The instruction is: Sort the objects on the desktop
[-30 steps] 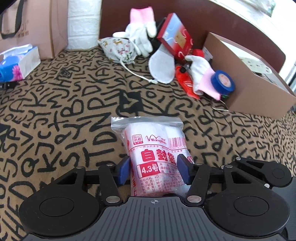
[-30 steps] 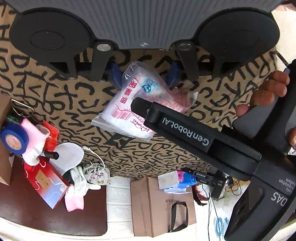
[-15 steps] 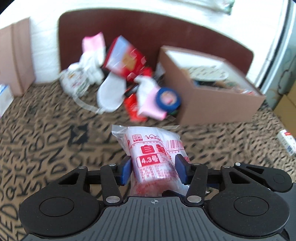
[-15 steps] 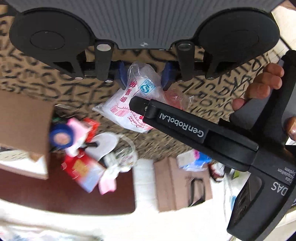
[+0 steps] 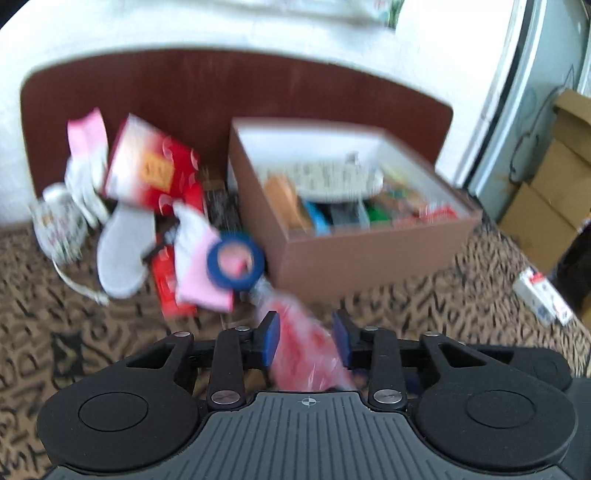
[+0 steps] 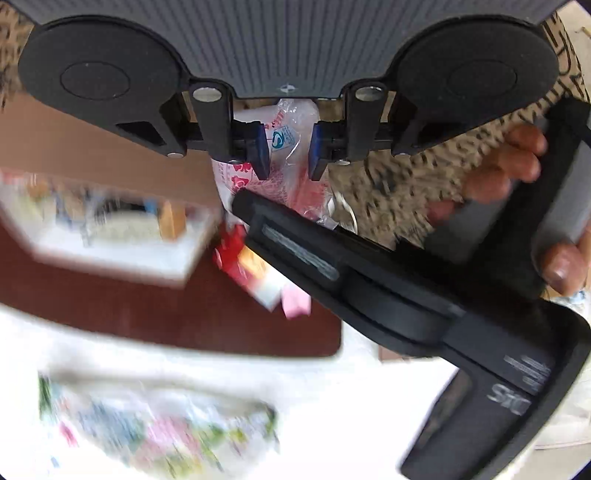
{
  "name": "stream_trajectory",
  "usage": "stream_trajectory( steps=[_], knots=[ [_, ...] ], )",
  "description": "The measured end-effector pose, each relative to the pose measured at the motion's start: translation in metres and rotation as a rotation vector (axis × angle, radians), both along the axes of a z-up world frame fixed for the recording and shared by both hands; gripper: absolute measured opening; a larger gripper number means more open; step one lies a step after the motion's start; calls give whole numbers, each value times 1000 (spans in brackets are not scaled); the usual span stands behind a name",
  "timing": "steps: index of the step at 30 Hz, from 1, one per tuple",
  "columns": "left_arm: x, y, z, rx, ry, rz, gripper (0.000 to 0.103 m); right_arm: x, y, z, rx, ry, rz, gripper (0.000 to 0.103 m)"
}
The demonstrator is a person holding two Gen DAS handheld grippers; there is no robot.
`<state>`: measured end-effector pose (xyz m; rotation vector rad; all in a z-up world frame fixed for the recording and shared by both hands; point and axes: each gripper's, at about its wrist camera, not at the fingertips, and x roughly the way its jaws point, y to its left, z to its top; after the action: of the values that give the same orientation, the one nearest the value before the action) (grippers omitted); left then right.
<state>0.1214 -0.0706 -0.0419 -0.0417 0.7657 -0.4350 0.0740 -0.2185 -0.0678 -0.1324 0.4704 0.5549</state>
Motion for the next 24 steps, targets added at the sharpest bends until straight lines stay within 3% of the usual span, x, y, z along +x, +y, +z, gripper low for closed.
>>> stream_trajectory(
  steps=[1,3,4,5,12,17,24],
  knots=[
    [0,1,-9,22,13,11,64,0,-3,-11,-16,20,-18,26],
    [1,5,-24,49,33,31,73,0,-11,-28,-17,61,-58,47],
    [3,7,-31,49,54,23,75,0,-14,-35,-11,83,-65,67],
    [6,7,-38,52,78,15,76,0,-16,-40,-3,97,-60,73],
    [21,4,-68,110,147,-18,83,15,-1,-65,0,204,-9,78],
    [26,-4,-76,103,172,-70,80,13,18,-85,-54,161,31,86],
    [11,-4,-60,105,160,-44,59,9,20,-75,-36,153,16,68]
  ],
)
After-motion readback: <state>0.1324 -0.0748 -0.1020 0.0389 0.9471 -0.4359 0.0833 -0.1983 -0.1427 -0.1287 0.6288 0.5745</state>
